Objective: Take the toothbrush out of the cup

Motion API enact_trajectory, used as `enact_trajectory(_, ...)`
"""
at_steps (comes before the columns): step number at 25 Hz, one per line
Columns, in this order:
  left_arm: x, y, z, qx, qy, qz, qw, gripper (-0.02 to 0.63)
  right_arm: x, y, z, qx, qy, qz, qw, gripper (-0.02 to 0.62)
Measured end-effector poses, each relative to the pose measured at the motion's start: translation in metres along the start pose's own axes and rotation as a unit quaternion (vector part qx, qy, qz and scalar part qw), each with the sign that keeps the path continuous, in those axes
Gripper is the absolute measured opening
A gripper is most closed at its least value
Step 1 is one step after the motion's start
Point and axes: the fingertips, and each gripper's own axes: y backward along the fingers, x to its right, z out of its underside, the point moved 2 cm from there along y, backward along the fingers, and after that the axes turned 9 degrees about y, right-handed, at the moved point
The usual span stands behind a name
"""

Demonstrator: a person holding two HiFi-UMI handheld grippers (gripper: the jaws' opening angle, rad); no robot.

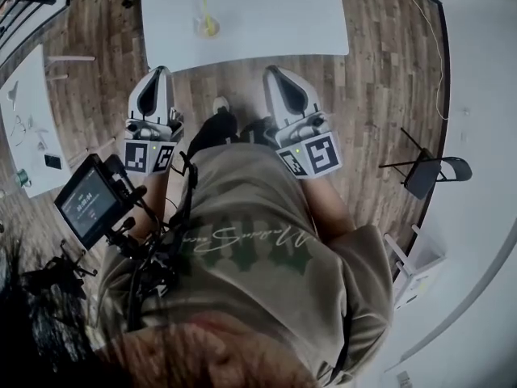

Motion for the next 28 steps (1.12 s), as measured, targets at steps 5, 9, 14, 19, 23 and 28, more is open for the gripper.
enact_trajectory(5,0.005,-0.008,-0.016,0.019,0.012,0.011,0.9997,-0.009,0.002,-0.016,0.001,0.0,-0.001,-0.005,1.0,-0.02)
enact_trajectory(9,-0.005,-0.002,-0.011,0.022,-0.016,-0.022,0.9994,-0.009,-0.002,-0.033,0.004,0.01,0.002,-0.029,1.0,-0.019)
enact_trajectory(14,-0.015,-0.006,-0.02,0.034,-0.047,-0.055,0.9968,-0.009,-0.005,-0.058,0.012,0.01,0.016,-0.056,0.998,0.024)
enact_trajectory(19,-0.016,-0.014,-0.015,0.038,-0.071,-0.082,0.9934,-0.009,0.017,-0.072,0.016,0.013,0.024,-0.049,0.998,0.032)
enact_trajectory(23,-0.021,0.005,-0.013,0.043,-0.071,-0.075,0.9937,-0.009,-0.008,-0.074,0.034,-0.002,0.028,-0.047,0.998,0.034)
enact_trajectory(28,-0.032,-0.02,-0.01,0.029,-0.09,-0.071,0.993,-0.009,0.003,-0.099,0.066,-0.016,0.024,-0.046,0.999,0.107)
